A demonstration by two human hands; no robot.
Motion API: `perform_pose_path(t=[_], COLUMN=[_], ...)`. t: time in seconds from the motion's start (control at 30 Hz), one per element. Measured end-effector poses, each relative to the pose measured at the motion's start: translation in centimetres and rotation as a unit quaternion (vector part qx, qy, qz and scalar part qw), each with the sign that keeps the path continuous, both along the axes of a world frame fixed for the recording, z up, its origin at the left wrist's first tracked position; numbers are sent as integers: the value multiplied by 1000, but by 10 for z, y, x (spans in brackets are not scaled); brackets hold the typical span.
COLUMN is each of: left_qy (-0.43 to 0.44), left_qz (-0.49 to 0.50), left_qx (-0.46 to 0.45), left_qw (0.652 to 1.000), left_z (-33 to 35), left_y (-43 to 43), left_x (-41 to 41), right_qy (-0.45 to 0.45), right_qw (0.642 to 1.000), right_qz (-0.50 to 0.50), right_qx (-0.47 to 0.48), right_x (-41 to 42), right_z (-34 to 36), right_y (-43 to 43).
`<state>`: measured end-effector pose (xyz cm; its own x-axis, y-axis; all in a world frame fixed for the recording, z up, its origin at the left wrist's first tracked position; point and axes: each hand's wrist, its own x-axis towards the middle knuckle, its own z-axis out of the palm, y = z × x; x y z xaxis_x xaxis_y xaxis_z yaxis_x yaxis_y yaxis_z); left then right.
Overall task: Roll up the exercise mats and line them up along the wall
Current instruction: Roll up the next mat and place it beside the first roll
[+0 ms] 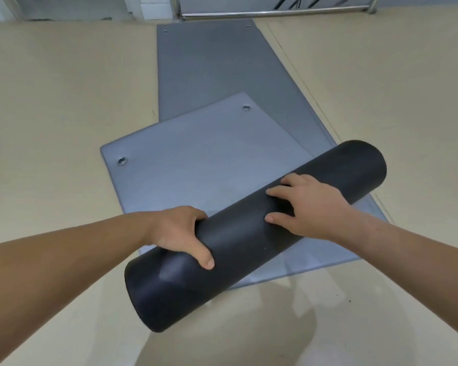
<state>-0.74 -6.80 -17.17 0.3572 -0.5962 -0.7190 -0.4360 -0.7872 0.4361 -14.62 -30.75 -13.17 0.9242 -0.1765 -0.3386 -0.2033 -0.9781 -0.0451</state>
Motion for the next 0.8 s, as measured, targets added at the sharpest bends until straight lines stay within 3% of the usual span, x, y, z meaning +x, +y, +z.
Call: perform_pose_path(t=[0.1, 0.17, 0.27, 0.33, 0.4, 0.53, 0.7, 0.8], left_qy=[5, -40, -185, -314, -366, -316, -297, -237], left_qz=[59, 60, 16, -60, -122, -104, -19, 17], left_qx=[-38, -41, -57, -59, -23, 67, 15, -6], left_qw=[998, 997, 981, 946, 922, 941, 954, 971], left_z=[-7, -11, -7, 2, 6, -14, -34, -24], left_y=[18, 25, 34, 37, 36, 38, 42, 51], left_x=[23, 29, 14, -7, -31, -50, -11, 23], right_qy=[45, 67, 56, 60, 76, 121, -34, -44], right_qw=[996, 991, 989, 989, 990, 989, 996, 992], right_qz=[70, 89, 91, 98, 95, 69, 19, 95], right_qx=[-40, -79, -103, -92, -73, -49, -77, -68], right_x=[1, 5, 21, 41, 65, 102, 105, 92], right_z=[-16, -26, -31, -24, -15, -10, -10, -16], right_y=[5, 7, 15, 15, 12, 19, 39, 56])
